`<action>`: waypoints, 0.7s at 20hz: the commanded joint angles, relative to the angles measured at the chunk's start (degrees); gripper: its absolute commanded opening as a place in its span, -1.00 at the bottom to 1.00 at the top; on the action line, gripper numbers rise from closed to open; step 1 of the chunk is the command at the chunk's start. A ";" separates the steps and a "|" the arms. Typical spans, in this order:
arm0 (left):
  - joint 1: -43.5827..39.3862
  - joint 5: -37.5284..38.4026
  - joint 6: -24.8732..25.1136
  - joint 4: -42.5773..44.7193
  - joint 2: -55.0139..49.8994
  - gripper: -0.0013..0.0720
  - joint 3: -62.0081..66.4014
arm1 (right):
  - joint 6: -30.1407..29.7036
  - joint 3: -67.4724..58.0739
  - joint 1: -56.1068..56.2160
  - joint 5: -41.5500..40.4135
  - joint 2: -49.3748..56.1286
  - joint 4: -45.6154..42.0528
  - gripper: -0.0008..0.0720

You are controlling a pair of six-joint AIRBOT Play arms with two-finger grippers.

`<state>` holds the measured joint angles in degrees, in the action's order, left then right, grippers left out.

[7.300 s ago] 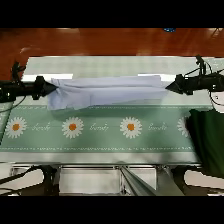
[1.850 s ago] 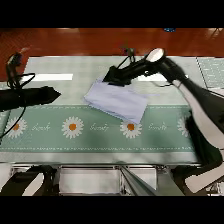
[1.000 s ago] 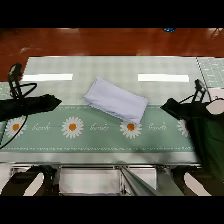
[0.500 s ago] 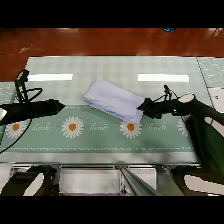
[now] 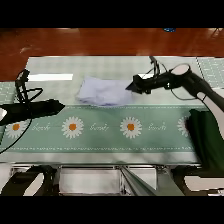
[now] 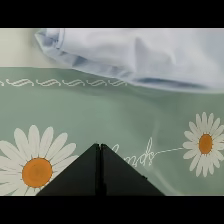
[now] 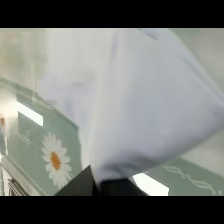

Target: Fold the shirts.

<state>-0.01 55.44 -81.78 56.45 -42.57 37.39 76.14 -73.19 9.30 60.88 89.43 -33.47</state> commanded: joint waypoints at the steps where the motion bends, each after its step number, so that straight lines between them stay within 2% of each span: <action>1: -0.02 -0.02 -1.01 -0.85 0.02 -0.89 0.00 | 6.54 -16.24 -1.44 8.98 0.33 -8.59 -0.93; 4: -0.02 -0.63 -0.98 -1.03 0.02 -0.89 -0.02 | 12.02 -28.33 -6.54 16.02 0.33 -14.56 -0.93; 7: -0.02 -0.90 -0.98 -1.03 0.02 -0.89 -0.02 | 15.39 -35.93 -14.45 21.31 -0.39 -15.10 -0.93; 14: -0.02 -2.29 -0.98 -1.31 0.02 -0.89 -0.02 | 19.15 -38.27 -37.55 30.93 -8.02 -15.12 -0.93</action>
<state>-0.01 54.02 -82.76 55.35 -42.57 37.39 92.86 -110.30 -19.64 86.80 84.27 -48.25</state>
